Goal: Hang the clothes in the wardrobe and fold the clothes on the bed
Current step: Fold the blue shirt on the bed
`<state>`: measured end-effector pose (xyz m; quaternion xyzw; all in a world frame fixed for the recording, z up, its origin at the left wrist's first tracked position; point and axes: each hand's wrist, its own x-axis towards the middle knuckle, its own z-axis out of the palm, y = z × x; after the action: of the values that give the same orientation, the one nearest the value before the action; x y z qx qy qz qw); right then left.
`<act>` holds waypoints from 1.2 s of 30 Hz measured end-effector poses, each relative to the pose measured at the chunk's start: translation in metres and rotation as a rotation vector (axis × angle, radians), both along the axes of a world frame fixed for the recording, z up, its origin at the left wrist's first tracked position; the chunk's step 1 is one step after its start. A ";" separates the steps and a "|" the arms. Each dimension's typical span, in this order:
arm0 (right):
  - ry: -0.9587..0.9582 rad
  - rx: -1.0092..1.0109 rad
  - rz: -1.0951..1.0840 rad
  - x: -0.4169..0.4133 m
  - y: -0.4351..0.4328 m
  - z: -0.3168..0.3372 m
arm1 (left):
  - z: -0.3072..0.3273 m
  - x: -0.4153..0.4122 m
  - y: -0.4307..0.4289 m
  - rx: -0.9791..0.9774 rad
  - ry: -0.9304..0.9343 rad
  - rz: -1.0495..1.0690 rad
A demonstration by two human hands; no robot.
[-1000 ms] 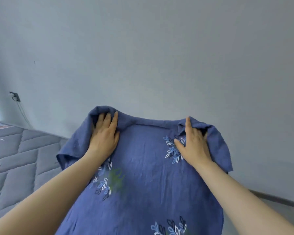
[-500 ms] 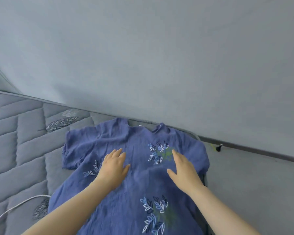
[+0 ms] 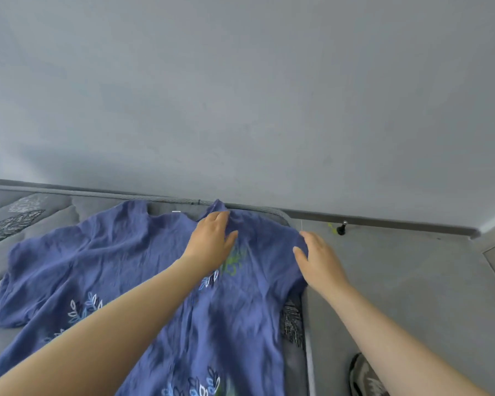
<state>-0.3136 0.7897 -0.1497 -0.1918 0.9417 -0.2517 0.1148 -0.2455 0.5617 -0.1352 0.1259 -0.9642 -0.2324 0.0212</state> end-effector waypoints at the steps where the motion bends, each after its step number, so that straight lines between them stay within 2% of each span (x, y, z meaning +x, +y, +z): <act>1: -0.025 0.000 0.004 -0.010 -0.001 -0.005 | -0.001 -0.014 0.000 -0.013 0.007 -0.051; 4: -0.091 0.011 0.044 -0.034 -0.006 -0.020 | -0.009 -0.048 0.001 -0.198 -0.037 -0.171; 7: -0.148 0.018 0.026 -0.053 -0.008 -0.034 | -0.016 -0.074 -0.002 -0.447 -0.263 -0.147; 10: -0.147 -0.051 -0.035 -0.068 -0.002 -0.036 | -0.014 -0.091 -0.006 -0.512 -0.408 -0.125; 12: -0.083 -0.100 -0.054 -0.077 0.006 -0.030 | -0.008 -0.103 -0.007 -0.484 -0.345 -0.139; 15: 0.079 -0.199 -0.177 -0.090 0.018 -0.015 | -0.002 -0.119 -0.010 -0.431 -0.070 -0.072; 17: 0.103 -0.196 -0.198 -0.093 0.023 -0.011 | -0.002 -0.122 -0.008 -0.465 0.033 -0.013; 19: 0.050 -0.175 -0.201 -0.089 0.024 -0.014 | -0.008 -0.119 -0.004 -0.488 0.048 0.036; 24: 0.011 -0.157 -0.161 -0.051 0.018 -0.024 | -0.018 -0.080 0.012 -0.332 0.102 0.031; 28: 0.141 -0.249 -0.185 0.007 0.019 -0.028 | -0.022 -0.015 0.027 -0.111 0.165 0.001; 32: -0.061 -0.169 -0.162 0.060 0.021 -0.036 | -0.025 0.054 0.037 0.010 0.138 0.027; 36: -0.082 -0.181 -0.161 0.106 0.023 -0.033 | -0.031 0.122 0.038 0.031 0.089 0.042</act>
<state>-0.2072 0.8126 -0.1832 -0.1147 0.9220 -0.3516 0.1146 -0.1235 0.5999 -0.1660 0.1362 -0.9557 -0.2520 0.0671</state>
